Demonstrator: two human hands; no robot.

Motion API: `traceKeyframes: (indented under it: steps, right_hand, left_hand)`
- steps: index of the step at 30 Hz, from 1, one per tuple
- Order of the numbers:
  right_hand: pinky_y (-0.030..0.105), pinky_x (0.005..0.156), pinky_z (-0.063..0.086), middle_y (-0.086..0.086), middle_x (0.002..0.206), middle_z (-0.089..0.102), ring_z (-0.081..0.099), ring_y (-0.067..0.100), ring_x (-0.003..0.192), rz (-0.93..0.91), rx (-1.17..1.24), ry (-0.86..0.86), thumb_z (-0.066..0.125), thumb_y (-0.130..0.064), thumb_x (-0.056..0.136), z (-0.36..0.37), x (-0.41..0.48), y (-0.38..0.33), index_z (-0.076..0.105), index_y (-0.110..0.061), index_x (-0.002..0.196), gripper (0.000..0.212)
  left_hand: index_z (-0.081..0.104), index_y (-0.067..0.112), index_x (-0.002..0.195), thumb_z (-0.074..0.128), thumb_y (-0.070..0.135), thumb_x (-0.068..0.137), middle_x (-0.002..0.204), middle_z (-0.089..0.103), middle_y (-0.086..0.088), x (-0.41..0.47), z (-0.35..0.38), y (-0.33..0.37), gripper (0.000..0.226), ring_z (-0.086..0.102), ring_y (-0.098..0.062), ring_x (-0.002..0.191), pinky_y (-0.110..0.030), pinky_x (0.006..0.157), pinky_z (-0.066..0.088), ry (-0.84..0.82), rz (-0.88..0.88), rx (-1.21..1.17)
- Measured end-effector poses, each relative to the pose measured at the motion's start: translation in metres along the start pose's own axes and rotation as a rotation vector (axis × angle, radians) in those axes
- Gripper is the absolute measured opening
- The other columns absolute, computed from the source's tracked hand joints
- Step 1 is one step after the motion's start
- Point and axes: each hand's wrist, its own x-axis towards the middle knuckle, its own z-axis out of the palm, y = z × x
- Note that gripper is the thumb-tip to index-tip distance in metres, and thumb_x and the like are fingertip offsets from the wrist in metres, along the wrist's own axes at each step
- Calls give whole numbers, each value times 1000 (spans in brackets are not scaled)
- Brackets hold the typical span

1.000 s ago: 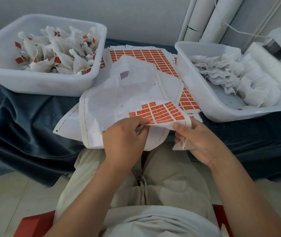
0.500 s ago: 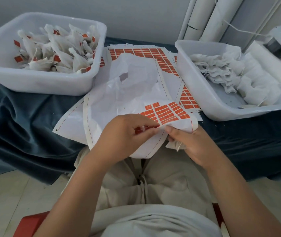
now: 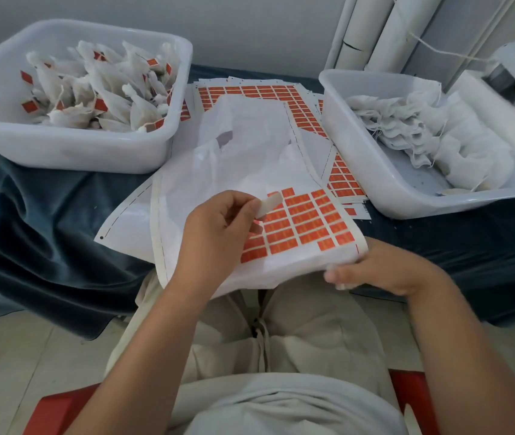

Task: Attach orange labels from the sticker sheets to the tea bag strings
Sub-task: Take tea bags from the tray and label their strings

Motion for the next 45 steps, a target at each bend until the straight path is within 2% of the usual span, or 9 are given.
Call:
traceKeyframes:
  steps: [3,9,18,22,28,33,37,42,45]
  right_hand:
    - [52,102,55,-4,131,73,68,27,123,15,8,167,78,-53,89,-31,-18,3,70,-33,133,48]
    - [24,71,50,-4,76,53,47,9,69,-223,459,492,62,-17,101,-50,-33,-11,80,-15,119,26]
    - [26,77,56,-3,89,66,58,5,72,-364,711,563,73,-28,94,19,7,-37,80,-17,117,26]
    - [45,84,62,-2,121,77,77,21,107,-249,884,589,81,-40,88,37,25,-42,74,-25,126,41]
    - [36,81,62,-5,121,72,75,18,110,-272,1060,508,55,-42,101,71,38,-38,69,-27,138,42]
    - [39,100,57,-4,130,57,63,16,123,-290,955,540,56,-56,95,77,40,-44,68,-34,138,50]
    - [31,87,60,-9,127,64,70,15,115,-290,818,537,55,-65,92,77,37,-44,68,-39,134,51]
    - [40,88,62,-5,110,77,77,13,101,-91,335,540,55,-49,105,68,33,-37,70,-36,113,21]
    - [24,81,59,-19,105,77,75,0,97,-148,145,460,57,-54,103,67,24,-39,72,-44,99,19]
  left_hand:
    - [67,45,89,61,36,104,84,73,27,1,-3,1,19,72,1,81,-11,66,51,9,4,27]
    - [68,46,88,62,36,103,83,72,29,-4,3,6,18,72,4,79,-9,61,52,-42,-1,-17]
    - [71,37,93,58,35,105,84,75,21,-11,10,11,18,74,-3,78,-9,63,54,-100,-22,-122]
    - [68,33,96,53,37,108,90,77,20,-11,15,9,19,75,-3,82,-12,64,56,-68,-122,-179]
    - [76,46,90,52,59,100,90,76,10,-14,20,6,29,73,-12,84,-29,67,60,-271,-179,-121]
    - [81,39,103,53,48,105,91,75,21,-17,21,8,29,68,-1,86,-7,72,49,-392,-104,-63]
    - [81,36,93,51,52,103,84,75,0,-17,18,12,36,70,-18,79,-23,66,53,-327,-161,-81]
    - [79,44,92,52,57,103,87,81,8,-12,-6,21,32,78,-10,77,-21,67,55,-314,-252,-191]
    - [82,32,97,53,61,100,90,81,6,-6,-18,21,41,79,-13,79,-27,74,56,-321,-294,-182]
